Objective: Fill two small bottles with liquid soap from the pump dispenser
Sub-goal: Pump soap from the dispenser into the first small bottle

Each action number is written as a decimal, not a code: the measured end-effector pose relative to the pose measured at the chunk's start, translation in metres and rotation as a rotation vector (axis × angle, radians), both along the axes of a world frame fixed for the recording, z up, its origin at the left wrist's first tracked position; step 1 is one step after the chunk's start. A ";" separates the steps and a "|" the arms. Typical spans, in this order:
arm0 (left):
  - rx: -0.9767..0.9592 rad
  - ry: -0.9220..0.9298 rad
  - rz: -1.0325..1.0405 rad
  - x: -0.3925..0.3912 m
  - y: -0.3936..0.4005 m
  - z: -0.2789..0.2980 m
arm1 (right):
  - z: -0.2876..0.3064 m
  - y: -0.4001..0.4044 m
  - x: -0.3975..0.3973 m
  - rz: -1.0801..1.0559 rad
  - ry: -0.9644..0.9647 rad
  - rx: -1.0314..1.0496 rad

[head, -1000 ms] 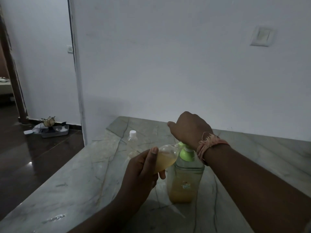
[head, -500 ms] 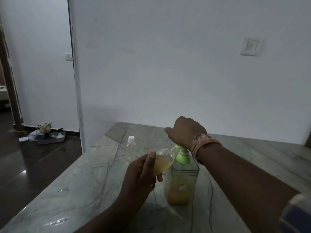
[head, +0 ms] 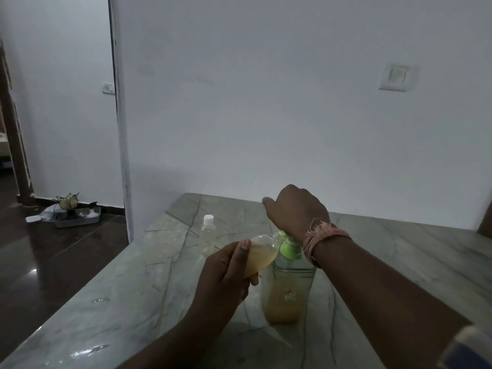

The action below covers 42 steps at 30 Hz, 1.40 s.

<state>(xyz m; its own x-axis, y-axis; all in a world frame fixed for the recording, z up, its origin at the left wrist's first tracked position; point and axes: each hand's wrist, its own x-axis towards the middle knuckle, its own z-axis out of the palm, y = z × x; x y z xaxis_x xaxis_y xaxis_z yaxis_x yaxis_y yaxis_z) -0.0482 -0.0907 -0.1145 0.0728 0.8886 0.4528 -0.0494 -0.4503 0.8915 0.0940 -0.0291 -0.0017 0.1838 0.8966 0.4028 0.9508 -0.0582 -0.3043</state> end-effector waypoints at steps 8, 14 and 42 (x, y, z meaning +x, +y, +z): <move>-0.025 -0.016 -0.011 -0.002 -0.001 -0.004 | -0.003 -0.002 -0.003 0.013 0.003 -0.056; -0.015 -0.023 -0.010 0.001 0.005 -0.004 | -0.001 0.004 0.001 0.022 -0.008 -0.048; -0.016 -0.026 -0.038 0.000 0.002 -0.002 | 0.002 0.008 0.003 0.041 0.006 -0.073</move>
<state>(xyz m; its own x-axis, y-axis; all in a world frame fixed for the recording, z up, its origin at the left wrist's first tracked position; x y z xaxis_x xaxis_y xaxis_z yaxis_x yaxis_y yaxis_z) -0.0478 -0.0888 -0.1168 0.0948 0.8928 0.4404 -0.0890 -0.4330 0.8970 0.0968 -0.0208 0.0003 0.1481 0.9304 0.3352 0.9511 -0.0410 -0.3062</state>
